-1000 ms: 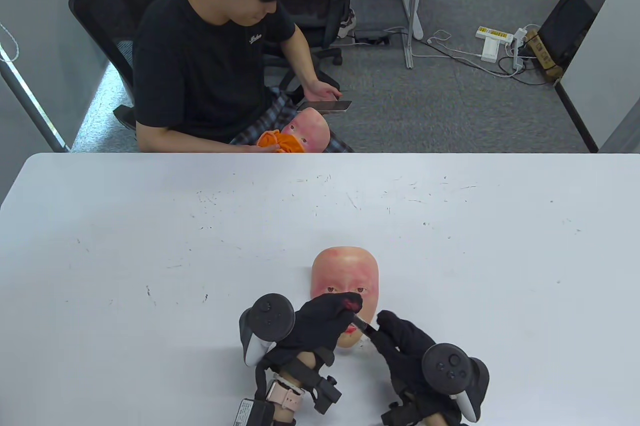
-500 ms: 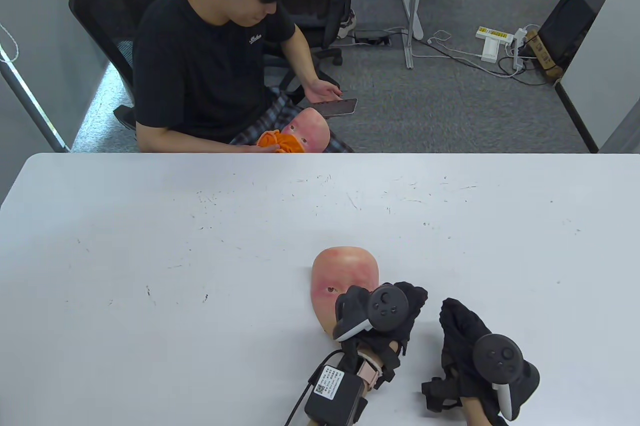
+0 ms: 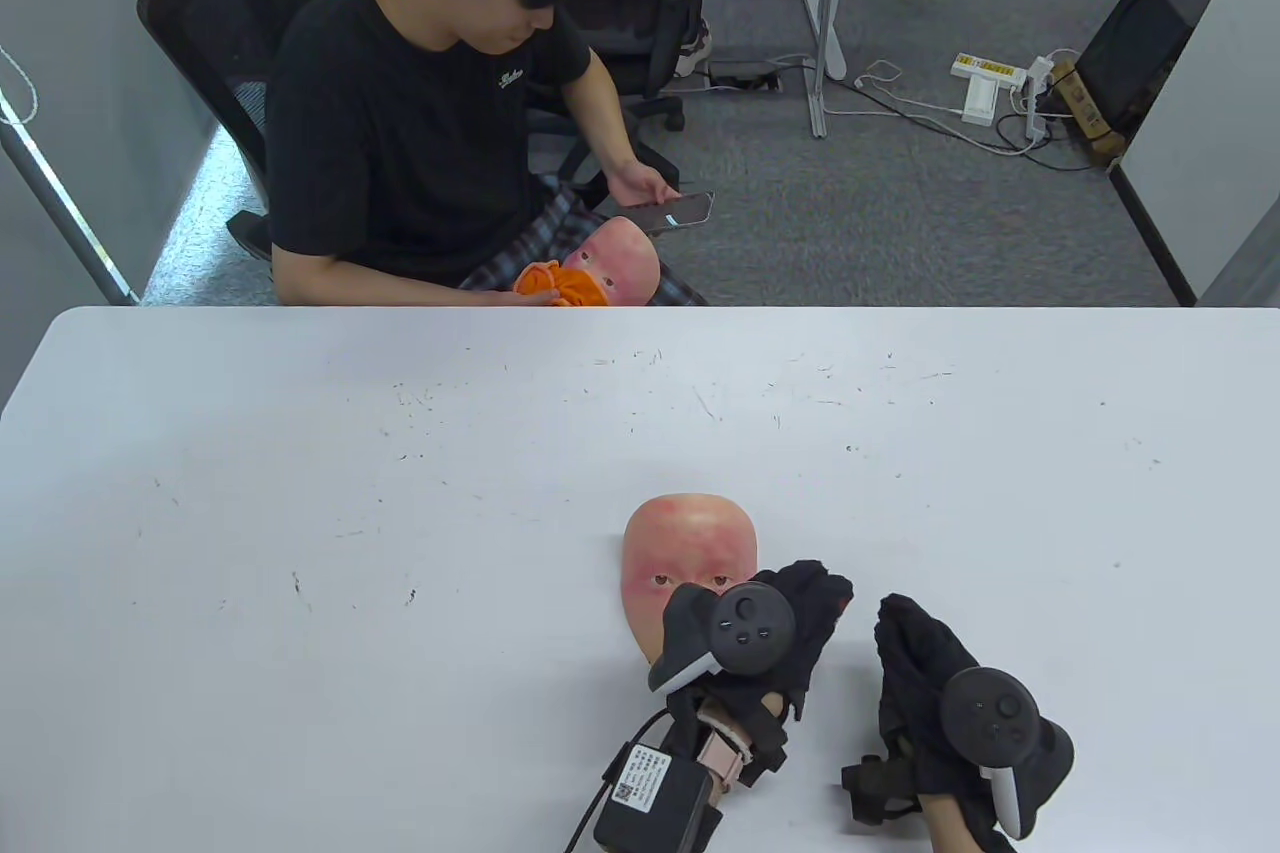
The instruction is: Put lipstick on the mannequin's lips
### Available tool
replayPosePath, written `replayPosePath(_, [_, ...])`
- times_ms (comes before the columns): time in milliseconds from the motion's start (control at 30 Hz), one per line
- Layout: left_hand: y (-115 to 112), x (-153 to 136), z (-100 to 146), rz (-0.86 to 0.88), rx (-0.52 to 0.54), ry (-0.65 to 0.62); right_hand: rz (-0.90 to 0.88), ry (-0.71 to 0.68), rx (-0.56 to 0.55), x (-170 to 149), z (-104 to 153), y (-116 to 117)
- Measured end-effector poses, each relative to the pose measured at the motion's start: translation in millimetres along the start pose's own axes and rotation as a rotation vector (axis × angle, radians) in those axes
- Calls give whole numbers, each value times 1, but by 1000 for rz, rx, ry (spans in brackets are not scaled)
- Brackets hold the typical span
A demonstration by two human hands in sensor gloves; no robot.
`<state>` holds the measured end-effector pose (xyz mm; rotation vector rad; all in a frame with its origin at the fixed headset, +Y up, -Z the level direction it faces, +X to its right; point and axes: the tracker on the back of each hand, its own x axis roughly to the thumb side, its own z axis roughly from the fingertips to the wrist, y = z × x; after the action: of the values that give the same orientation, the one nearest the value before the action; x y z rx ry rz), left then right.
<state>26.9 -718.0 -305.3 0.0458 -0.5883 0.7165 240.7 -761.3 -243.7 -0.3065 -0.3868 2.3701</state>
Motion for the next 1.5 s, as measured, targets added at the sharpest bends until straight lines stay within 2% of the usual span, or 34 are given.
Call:
replayPosePath(67, [20,-4,13,54,67,-2,4,-5,4,1,0,1])
replayPosePath(167, [51,-26,45,156,181,53,25,-21,4,2,2,4])
replayPosePath(267, [73,-70,82,237,316,161,36,-37,-2,5,4,5])
replayPosePath(367, [80,-112,106,332,375,269,32,-49,-4,7,5,7])
replayPosePath(433, [81,-127,116,367,430,314,42,-55,-3,8,6,9])
replayPosePath(600, [82,-135,124,429,468,303,106,-80,8,10,7,14])
replayPosePath(700, [85,-132,125,368,459,244,145,-101,-40,14,8,11])
replayPosePath(767, [89,-129,124,268,410,174,205,-134,-63,17,7,8])
replayPosePath(867, [94,-125,120,131,348,168,292,-168,-65,18,5,6])
replayPosePath(1000, [93,-124,115,-263,147,248,533,-185,-54,17,1,11])
replayPosePath(1033, [92,-125,115,-317,109,258,547,-175,-25,15,0,14])
replayPosePath(1100, [88,-128,113,-318,79,282,597,-167,-18,15,0,14])
replayPosePath(1200, [83,-134,112,-220,84,310,597,-170,-6,16,0,14])
replayPosePath(1500, [86,-139,117,-194,93,350,622,-185,12,18,1,14])
